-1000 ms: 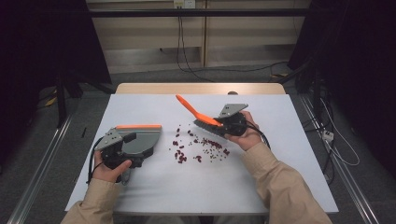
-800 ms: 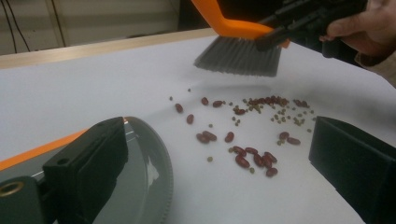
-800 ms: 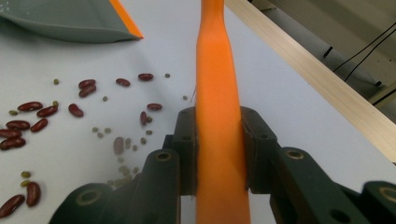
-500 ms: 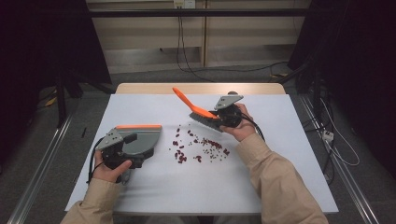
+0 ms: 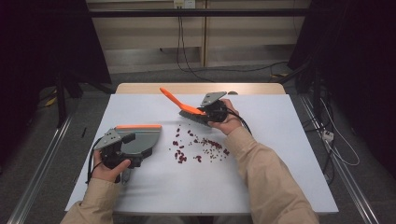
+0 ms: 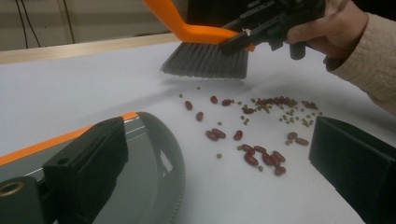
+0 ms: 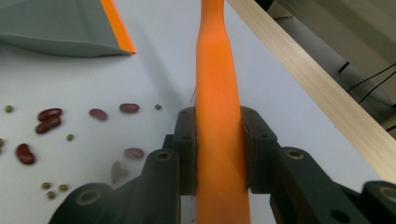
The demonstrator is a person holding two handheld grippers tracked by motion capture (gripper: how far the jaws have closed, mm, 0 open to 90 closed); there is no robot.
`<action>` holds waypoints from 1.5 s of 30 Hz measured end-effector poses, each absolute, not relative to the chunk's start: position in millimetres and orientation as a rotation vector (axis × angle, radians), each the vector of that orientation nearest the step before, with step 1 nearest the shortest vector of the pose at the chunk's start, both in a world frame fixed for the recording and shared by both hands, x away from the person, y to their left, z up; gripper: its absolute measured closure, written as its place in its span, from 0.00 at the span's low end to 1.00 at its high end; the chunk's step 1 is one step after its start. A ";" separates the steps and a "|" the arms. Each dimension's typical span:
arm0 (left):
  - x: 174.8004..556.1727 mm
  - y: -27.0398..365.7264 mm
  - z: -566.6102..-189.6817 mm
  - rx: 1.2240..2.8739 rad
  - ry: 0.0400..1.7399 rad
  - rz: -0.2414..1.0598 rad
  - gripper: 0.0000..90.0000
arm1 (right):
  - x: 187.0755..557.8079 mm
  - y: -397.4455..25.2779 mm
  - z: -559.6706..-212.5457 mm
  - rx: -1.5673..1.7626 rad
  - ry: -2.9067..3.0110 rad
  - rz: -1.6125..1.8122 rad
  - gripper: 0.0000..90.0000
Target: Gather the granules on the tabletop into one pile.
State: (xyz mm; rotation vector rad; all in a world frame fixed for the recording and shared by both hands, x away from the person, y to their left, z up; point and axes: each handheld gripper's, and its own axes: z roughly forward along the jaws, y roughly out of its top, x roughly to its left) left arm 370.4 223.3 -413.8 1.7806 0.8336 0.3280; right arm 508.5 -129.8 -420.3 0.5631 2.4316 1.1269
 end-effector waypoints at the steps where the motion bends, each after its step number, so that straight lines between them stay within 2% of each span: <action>1: 370.3 223.9 -414.1 1.779 0.838 0.329 0.05 | 510.9 -127.5 -422.6 0.559 2.437 1.110 0.79; 12: 369.4 229.8 -413.4 1.767 0.847 0.341 0.05 | 500.2 -123.3 -423.2 0.465 2.534 1.099 0.79; 34: 368.1 226.9 -410.8 1.752 0.844 0.353 0.05 | 437.7 -134.0 -419.3 0.380 2.585 1.126 0.79; 39: 368.6 226.5 -410.9 1.761 0.836 0.357 0.05 | 434.0 -134.9 -416.7 0.380 2.569 1.122 0.79; 45: 369.5 225.5 -411.8 1.763 0.837 0.353 0.05 | 448.2 -138.1 -408.3 0.436 2.496 1.175 0.79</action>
